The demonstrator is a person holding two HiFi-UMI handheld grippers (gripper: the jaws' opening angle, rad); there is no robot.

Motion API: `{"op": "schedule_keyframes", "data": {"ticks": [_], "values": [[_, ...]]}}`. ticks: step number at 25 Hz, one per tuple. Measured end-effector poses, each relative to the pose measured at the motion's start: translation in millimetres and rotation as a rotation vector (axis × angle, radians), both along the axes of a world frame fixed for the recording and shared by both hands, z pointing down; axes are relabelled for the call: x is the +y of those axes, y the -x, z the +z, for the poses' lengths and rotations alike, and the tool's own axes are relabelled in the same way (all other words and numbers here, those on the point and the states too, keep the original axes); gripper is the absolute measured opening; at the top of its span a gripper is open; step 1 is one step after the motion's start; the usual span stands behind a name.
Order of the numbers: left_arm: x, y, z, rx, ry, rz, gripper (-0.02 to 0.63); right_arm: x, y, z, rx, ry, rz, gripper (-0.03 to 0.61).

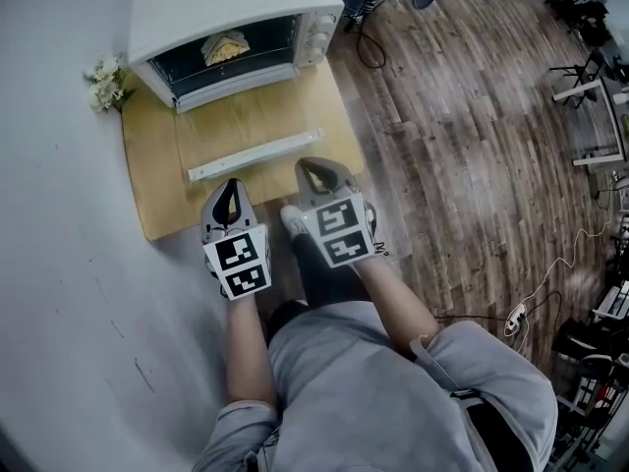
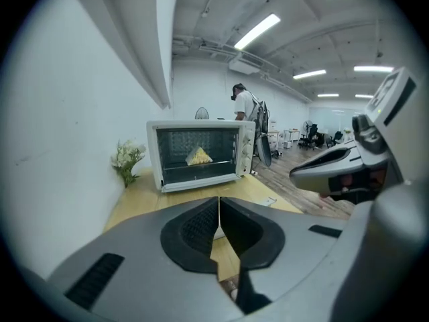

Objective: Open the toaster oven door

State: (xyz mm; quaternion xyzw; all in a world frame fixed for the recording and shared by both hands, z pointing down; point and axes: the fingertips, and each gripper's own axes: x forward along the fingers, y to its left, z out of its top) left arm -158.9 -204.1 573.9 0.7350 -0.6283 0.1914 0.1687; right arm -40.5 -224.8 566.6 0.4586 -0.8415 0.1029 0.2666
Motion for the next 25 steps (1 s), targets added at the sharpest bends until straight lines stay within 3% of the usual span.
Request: {"op": "schedule_keyframes", "data": {"ticks": [16, 25], "values": [[44, 2, -140, 0.076, -0.198, -0.007, 0.006, 48, 18, -141, -0.113, -0.234, -0.032, 0.002], [64, 9, -167, 0.105, -0.263, -0.021, 0.006, 67, 21, -176, -0.195, -0.305, -0.034, 0.002]]}}
